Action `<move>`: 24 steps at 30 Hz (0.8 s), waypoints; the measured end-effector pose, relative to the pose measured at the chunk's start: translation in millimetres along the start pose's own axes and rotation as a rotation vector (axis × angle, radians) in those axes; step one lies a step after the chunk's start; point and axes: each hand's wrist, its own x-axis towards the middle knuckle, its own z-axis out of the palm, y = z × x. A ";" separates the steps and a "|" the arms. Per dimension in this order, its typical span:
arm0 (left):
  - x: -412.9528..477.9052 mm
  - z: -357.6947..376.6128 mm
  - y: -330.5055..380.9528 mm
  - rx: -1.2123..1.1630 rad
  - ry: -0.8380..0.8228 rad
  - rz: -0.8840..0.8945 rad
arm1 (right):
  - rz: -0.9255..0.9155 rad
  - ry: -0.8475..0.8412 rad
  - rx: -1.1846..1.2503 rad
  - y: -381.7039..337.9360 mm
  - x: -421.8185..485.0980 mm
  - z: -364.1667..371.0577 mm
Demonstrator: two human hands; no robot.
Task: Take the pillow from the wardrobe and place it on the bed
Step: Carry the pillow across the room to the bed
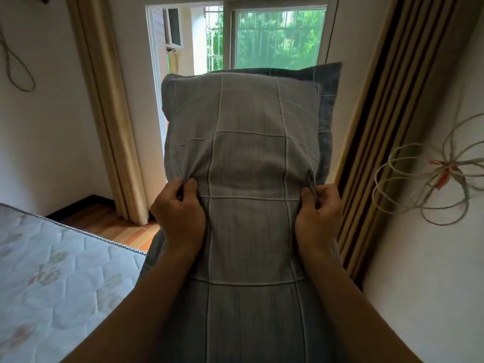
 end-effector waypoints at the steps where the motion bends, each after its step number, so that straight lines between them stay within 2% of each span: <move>1: 6.3 10.2 -9.7 0.021 0.014 -0.001 | 0.011 -0.016 0.014 11.2 9.1 11.2; 7: 37.6 75.2 -67.0 0.112 0.124 -0.089 | 0.058 -0.140 0.098 80.7 72.3 90.6; 12: 71.4 107.6 -102.4 0.287 0.304 -0.084 | 0.086 -0.324 0.187 123.4 115.8 165.4; 24: 136.4 84.6 -179.8 0.531 0.584 -0.006 | 0.108 -0.644 0.317 153.4 112.1 335.2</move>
